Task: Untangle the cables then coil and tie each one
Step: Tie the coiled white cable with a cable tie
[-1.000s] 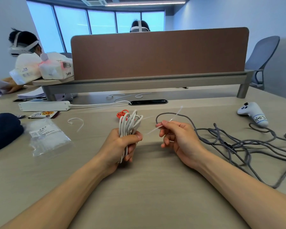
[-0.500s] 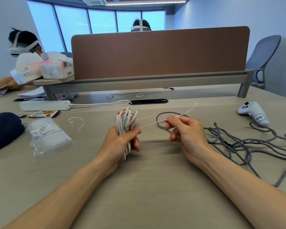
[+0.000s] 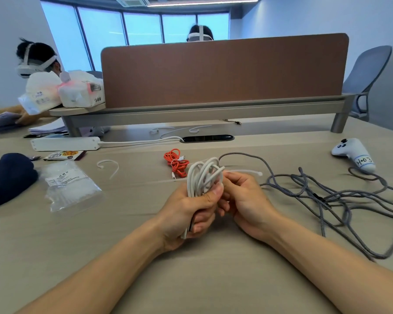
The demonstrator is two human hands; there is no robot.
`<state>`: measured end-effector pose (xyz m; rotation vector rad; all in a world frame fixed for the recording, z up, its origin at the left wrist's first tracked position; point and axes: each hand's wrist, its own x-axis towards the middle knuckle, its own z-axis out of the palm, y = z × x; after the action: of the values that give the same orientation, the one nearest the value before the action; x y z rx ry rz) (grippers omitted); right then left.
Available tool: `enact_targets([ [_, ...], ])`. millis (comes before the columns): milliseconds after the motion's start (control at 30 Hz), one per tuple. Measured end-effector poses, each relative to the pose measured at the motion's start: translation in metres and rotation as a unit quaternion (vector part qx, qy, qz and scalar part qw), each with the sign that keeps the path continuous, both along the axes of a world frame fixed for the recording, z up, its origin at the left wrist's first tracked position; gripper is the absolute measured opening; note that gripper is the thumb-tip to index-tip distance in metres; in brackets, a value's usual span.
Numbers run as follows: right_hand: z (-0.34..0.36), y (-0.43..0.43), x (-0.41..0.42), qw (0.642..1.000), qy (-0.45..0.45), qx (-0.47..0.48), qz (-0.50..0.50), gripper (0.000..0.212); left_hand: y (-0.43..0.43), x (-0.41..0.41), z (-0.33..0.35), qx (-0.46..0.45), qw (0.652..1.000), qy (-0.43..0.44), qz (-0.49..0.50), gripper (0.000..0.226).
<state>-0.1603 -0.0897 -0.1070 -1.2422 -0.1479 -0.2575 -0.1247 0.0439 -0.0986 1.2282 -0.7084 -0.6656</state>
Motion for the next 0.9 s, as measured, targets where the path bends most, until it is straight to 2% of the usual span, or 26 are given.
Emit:
enact_targets([
  [167, -0.003, -0.003, 0.003, 1.0, 0.012, -0.02, 0.018, 0.013, 0.002, -0.001, 0.002, 0.024, 0.999, -0.021, -0.016, 0.027],
  [333, 0.001, -0.009, -0.001, 0.997, 0.0, -0.064, 0.041, 0.015, 0.005, -0.001, 0.005, 0.057, 0.996, -0.065, -0.013, 0.016],
  [500, -0.001, -0.011, -0.001, 0.995, -0.001, -0.078, 0.054, 0.012, 0.007, -0.002, 0.007, 0.019, 0.998, -0.062, 0.001, 0.008],
  [600, 0.003, -0.01, -0.002, 0.993, 0.001, -0.102, 0.059, 0.018, 0.006, 0.001, 0.001, 0.011, 0.999, -0.042, 0.032, 0.032],
  [667, 0.004, -0.009, -0.002, 0.993, 0.005, -0.108, 0.04, 0.018, 0.004, 0.001, 0.0, 0.015, 0.998, -0.039, 0.044, 0.032],
  [767, 0.002, -0.005, -0.002, 0.992, 0.009, -0.126, -0.011, 0.021, 0.001, 0.005, 0.002, -0.012, 0.998, 0.015, 0.059, 0.035],
  [900, 0.003, 0.004, -0.005, 0.985, -0.017, -0.156, -0.075, 0.027, 0.001, 0.006, 0.002, -0.018, 0.997, 0.038, 0.066, 0.033],
])
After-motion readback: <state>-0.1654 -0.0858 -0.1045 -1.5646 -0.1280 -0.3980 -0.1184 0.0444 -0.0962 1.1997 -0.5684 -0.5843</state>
